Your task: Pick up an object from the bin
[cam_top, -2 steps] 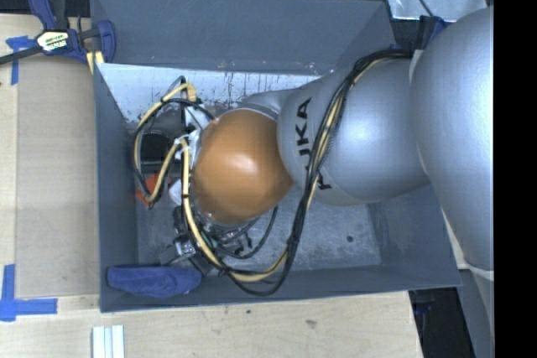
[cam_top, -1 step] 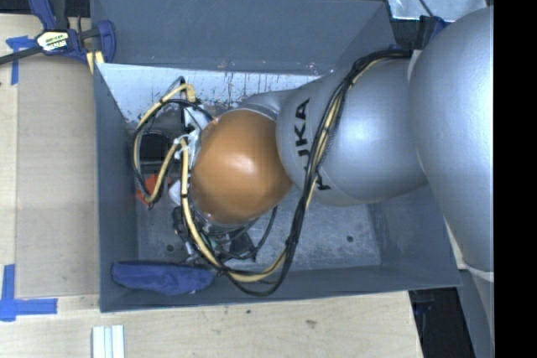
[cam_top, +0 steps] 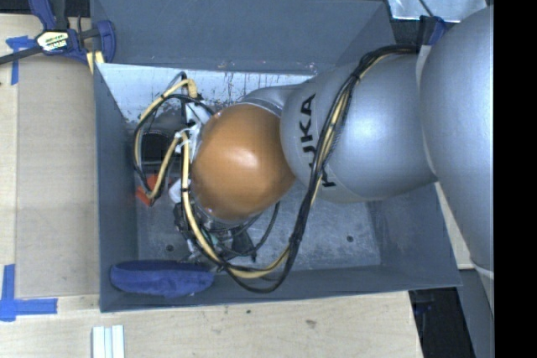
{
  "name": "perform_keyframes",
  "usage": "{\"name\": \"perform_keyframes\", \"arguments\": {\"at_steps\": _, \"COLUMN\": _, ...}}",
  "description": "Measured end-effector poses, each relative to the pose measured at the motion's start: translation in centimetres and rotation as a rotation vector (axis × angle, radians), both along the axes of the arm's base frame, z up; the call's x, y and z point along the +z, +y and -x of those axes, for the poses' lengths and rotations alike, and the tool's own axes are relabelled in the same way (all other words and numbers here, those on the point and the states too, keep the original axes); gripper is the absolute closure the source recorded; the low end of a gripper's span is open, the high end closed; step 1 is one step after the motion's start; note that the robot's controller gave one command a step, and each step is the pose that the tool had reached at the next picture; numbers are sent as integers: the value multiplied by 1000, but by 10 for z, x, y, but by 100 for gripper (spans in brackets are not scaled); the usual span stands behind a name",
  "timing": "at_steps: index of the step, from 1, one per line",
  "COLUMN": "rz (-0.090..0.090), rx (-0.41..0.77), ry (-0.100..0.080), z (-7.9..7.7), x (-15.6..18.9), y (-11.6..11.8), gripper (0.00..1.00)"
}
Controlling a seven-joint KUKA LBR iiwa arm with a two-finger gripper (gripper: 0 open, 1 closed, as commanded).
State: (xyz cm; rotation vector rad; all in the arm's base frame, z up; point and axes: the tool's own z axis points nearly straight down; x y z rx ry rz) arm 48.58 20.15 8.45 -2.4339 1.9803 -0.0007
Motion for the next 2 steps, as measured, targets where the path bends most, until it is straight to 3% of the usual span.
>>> {"name": "perform_keyframes", "arguments": {"at_steps": 1, "rz": 0, "rx": -4, "ry": -1, "z": -1, "x": 28, "y": 0, "gripper": 100}}
{"name": "perform_keyframes", "arguments": {"at_steps": 2, "rz": -2, "rx": -7, "ry": -5, "z": -3, "x": 92, "y": 1, "gripper": 100}}
